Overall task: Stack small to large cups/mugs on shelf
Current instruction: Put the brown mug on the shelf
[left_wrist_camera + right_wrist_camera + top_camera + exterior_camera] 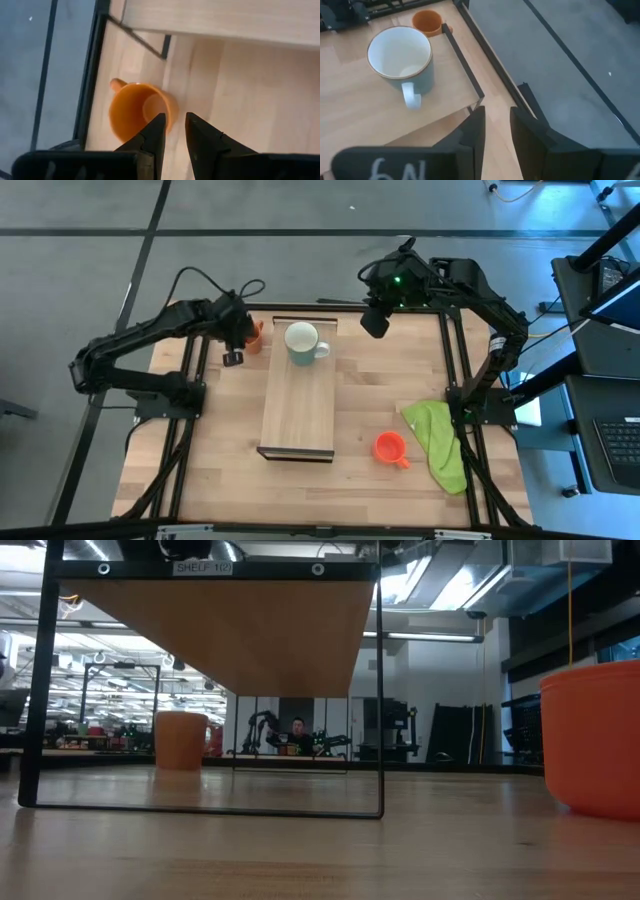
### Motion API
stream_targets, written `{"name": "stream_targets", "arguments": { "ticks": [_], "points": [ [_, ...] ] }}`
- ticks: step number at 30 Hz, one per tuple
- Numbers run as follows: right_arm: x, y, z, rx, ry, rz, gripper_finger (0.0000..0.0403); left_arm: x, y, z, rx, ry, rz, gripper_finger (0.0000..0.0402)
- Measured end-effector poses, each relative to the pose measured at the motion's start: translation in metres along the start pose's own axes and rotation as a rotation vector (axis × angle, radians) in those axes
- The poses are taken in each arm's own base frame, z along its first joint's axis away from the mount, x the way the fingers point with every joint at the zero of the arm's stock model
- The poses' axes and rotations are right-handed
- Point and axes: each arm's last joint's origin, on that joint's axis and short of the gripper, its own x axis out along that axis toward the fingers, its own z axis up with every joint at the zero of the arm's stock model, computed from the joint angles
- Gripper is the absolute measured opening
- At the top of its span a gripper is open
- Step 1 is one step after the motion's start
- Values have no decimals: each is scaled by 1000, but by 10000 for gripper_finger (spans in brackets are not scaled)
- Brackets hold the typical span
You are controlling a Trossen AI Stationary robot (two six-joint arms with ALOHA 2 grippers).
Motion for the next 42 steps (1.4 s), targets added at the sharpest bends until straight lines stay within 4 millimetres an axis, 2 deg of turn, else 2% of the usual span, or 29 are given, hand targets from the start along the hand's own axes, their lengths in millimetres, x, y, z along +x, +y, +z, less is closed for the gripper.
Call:
{"name": "stream_targets", "arguments": {
  "ticks": [14,21,31,37,42],
  "points": [
    [0,-1,5,-33,-47,-30,93,47,21,0,-50,157,-151,69],
    [0,-1,4,-37,-41,-32,93,52,28,-4,-61,170,-178,69],
    [4,-14,4,-10,-25,-62,92,53,27,-5,-67,169,-197,69],
    [4,-14,4,-9,-25,-63,92,65,17,-14,-52,212,-227,69],
    [4,-14,4,-9,-25,-63,92,69,16,-12,-32,189,-199,69]
  ]
}}
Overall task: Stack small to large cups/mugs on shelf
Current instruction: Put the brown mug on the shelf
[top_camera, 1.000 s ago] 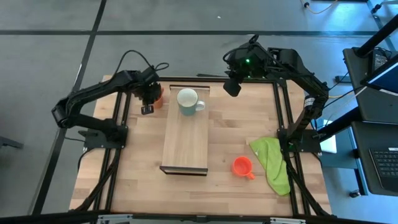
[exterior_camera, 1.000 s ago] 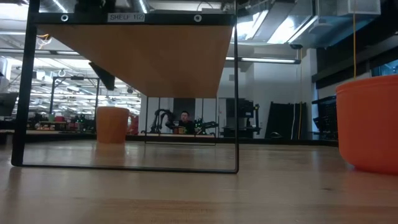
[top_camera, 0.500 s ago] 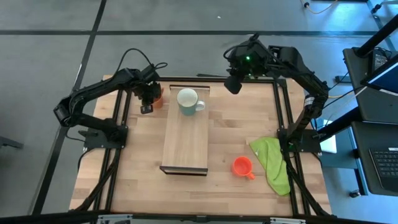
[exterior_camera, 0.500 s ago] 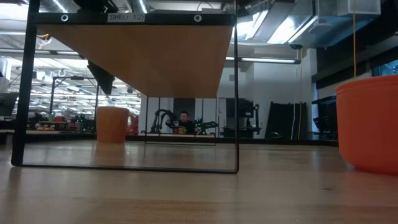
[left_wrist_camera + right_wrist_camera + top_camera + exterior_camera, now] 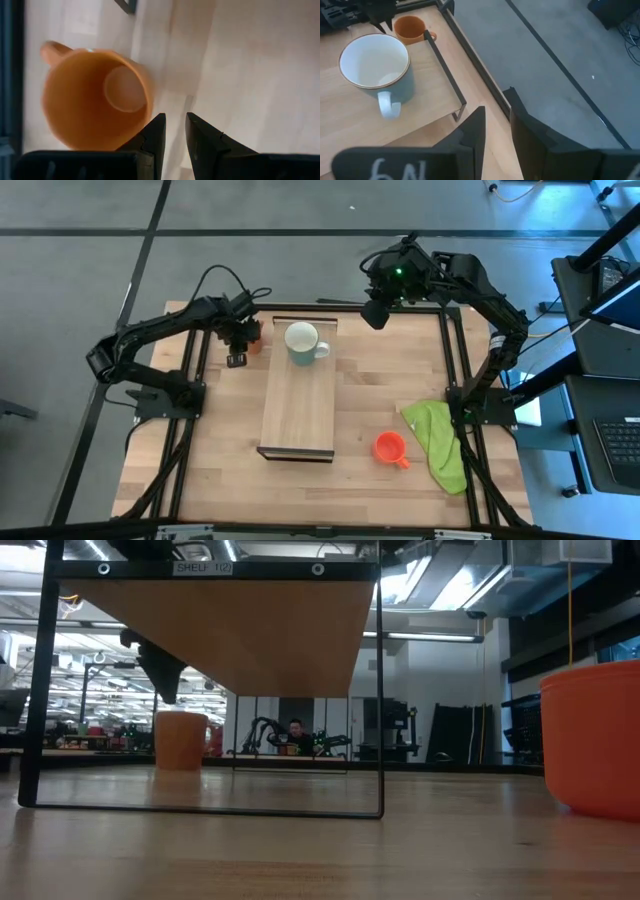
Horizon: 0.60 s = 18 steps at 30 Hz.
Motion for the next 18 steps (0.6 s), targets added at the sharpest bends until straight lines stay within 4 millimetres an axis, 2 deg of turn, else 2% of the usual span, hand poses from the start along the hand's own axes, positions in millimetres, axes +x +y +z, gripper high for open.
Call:
{"name": "stream_targets", "arguments": {
  "ticks": [4,12,18],
  "points": [
    [0,0,0,7,0,0,92,6,1,1,19,-22,24,69],
    [0,0,0,25,0,0,92,26,-4,-11,18,38,28,69],
    [0,0,0,25,0,0,92,29,-4,-14,16,61,57,69]
  ]
}}
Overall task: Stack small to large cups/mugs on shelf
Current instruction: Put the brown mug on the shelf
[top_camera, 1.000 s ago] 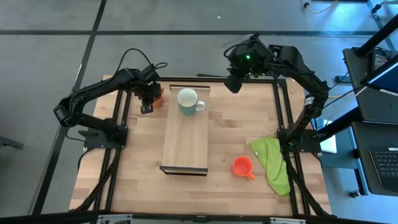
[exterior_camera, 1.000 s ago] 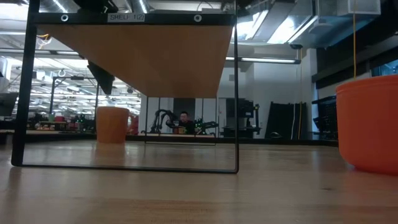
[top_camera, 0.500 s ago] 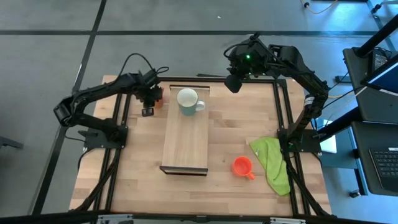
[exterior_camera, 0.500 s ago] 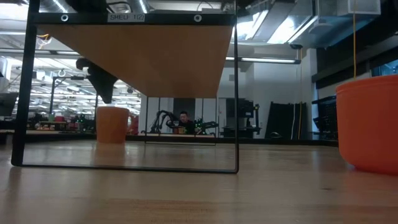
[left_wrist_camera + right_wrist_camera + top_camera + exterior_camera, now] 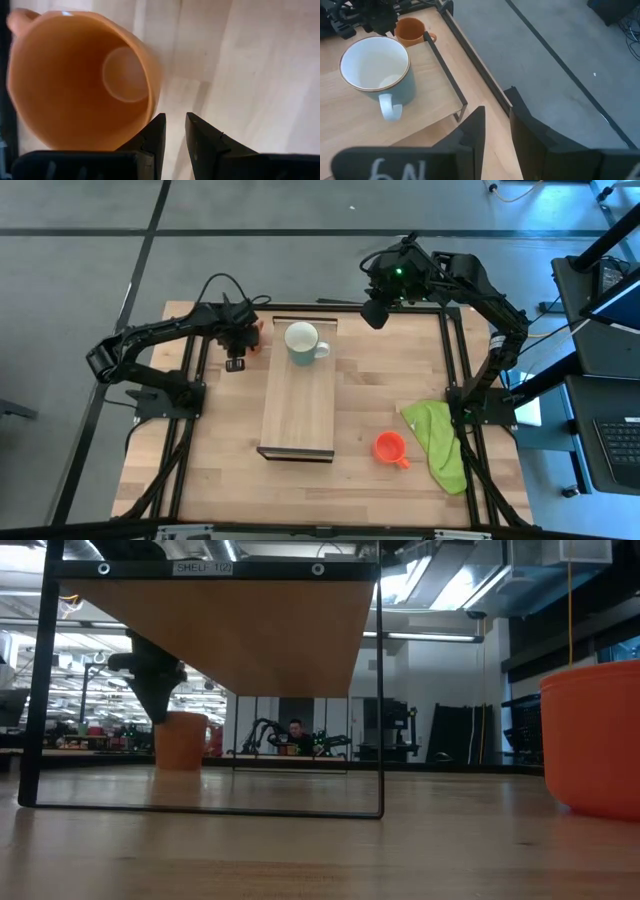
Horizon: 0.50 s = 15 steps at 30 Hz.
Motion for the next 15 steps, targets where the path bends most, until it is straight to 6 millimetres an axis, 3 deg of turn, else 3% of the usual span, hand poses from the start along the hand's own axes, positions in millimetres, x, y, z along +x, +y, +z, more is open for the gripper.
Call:
{"name": "stream_targets", "arguments": {
  "ticks": [7,15],
  "points": [
    [0,0,0,6,0,0,92,-4,0,4,-18,-34,-26,67],
    [1,-3,0,14,2,-7,92,-29,-5,12,-43,-81,-70,67]
  ]
}}
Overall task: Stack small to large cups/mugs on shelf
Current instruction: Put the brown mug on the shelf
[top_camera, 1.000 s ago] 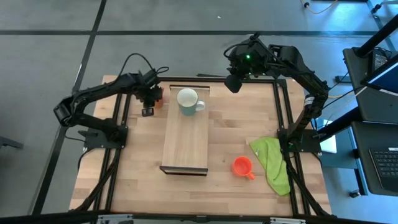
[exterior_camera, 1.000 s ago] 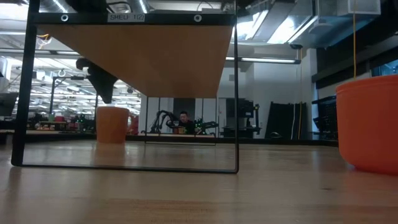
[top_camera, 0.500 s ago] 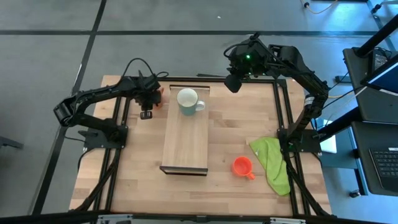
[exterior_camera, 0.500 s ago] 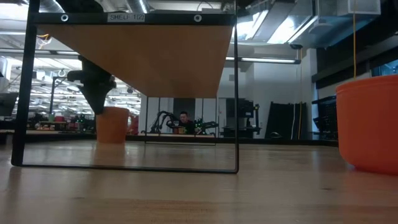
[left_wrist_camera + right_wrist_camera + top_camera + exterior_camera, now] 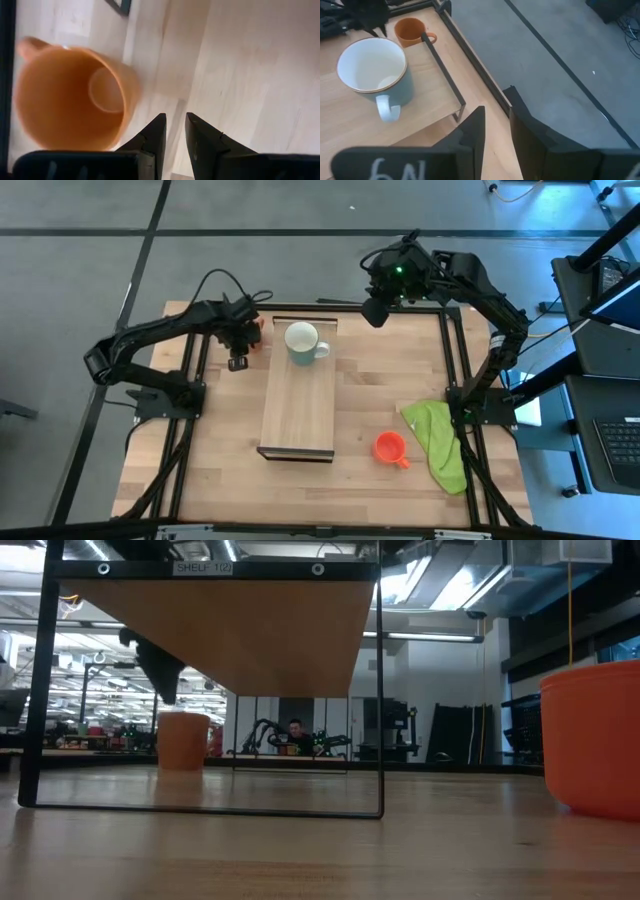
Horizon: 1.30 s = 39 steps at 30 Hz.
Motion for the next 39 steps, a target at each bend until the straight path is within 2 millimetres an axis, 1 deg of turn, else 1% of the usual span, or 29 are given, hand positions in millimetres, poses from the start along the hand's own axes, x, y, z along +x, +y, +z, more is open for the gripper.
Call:
{"name": "stream_targets", "arguments": {
  "ticks": [4,8,10,13,17,24,34,39],
  "points": [
    [2,-5,0,11,4,-13,92,-19,-1,3,13,-65,77,67],
    [3,-7,0,15,5,-18,92,-23,4,0,15,-69,131,67],
    [3,-7,0,14,6,-18,92,-20,9,-3,20,-52,136,67],
    [3,-7,0,14,6,-18,92,-11,12,-3,39,-48,134,67],
    [3,-7,0,14,9,-18,92,-3,11,-3,42,-32,112,67],
    [3,-7,-1,17,20,-18,92,7,11,-8,37,-6,100,67],
    [3,-7,-1,13,19,-18,92,24,10,-14,32,-18,110,66],
    [3,-7,-1,13,19,-18,92,26,10,-16,29,2,134,66]
  ]
}}
